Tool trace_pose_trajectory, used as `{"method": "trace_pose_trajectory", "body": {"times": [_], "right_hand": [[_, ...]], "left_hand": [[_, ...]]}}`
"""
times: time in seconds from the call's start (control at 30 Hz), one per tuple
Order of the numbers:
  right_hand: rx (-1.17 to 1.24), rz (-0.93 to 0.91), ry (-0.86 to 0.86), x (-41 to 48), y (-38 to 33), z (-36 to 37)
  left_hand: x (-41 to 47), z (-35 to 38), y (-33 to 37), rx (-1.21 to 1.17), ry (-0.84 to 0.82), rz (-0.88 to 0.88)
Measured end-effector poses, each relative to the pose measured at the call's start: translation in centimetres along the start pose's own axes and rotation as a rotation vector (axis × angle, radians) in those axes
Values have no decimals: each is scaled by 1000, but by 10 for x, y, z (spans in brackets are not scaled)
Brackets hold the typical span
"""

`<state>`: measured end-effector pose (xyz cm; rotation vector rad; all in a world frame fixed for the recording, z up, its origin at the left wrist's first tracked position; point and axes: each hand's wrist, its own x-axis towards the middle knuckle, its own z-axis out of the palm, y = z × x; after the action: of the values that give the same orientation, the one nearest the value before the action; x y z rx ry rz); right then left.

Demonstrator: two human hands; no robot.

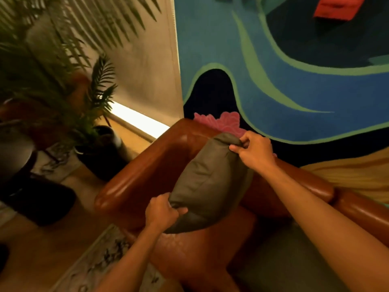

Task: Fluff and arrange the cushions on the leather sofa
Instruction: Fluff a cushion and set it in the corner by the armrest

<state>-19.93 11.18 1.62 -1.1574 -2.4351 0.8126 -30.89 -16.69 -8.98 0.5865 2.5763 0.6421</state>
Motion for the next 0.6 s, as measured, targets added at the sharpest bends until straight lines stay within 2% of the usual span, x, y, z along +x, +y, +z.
{"method": "trace_pose_trajectory", "body": {"times": [0.17,0.33,0.4,0.5,0.6], "right_hand": [[-341,8,-257,20,38,10],[-474,-306,-651,-8,29,74],[-452,-360,-764,-24,15,115],[-276,-238,-791,-41,-4,172],[-254,-64,-788,-36,4,215]], "left_hand": [[20,-22,12,95,-42,55],[50,-30,32,308,-195,135],[67,-30,38,374,-242,134],[95,-33,44,410,-321,88],[126,-25,27,261,-451,-14]]}}
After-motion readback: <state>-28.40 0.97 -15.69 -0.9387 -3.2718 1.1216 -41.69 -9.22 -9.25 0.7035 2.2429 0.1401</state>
